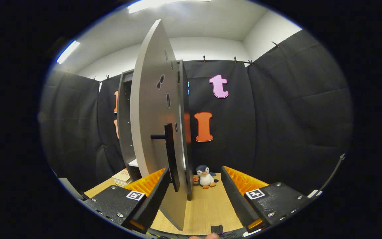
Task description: Open the shoe cabinet door, grab the shoes and put them into the shoe cabinet, then close the shoe cabinet door.
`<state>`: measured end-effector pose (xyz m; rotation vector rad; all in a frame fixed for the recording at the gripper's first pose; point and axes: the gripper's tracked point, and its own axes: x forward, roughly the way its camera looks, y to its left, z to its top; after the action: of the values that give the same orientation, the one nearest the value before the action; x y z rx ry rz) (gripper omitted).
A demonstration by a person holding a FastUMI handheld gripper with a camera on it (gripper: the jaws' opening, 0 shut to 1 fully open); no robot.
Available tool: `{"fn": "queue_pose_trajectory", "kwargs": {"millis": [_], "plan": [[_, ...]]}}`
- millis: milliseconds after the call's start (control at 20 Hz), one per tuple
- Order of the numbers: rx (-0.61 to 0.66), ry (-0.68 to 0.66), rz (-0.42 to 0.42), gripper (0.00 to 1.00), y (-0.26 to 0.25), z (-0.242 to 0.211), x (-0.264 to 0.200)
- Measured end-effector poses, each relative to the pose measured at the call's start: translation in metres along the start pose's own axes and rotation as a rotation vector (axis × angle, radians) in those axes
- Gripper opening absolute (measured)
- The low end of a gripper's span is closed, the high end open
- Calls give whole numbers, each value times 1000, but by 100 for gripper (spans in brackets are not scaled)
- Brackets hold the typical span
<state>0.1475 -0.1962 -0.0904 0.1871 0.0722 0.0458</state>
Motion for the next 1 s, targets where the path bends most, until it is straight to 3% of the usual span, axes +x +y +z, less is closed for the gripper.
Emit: {"fn": "queue_pose_trajectory", "kwargs": {"millis": [400, 1000], "plan": [[-33, -10, 1, 89, 39, -2, 11], [-50, 6, 100, 86, 186, -15, 40]]}}
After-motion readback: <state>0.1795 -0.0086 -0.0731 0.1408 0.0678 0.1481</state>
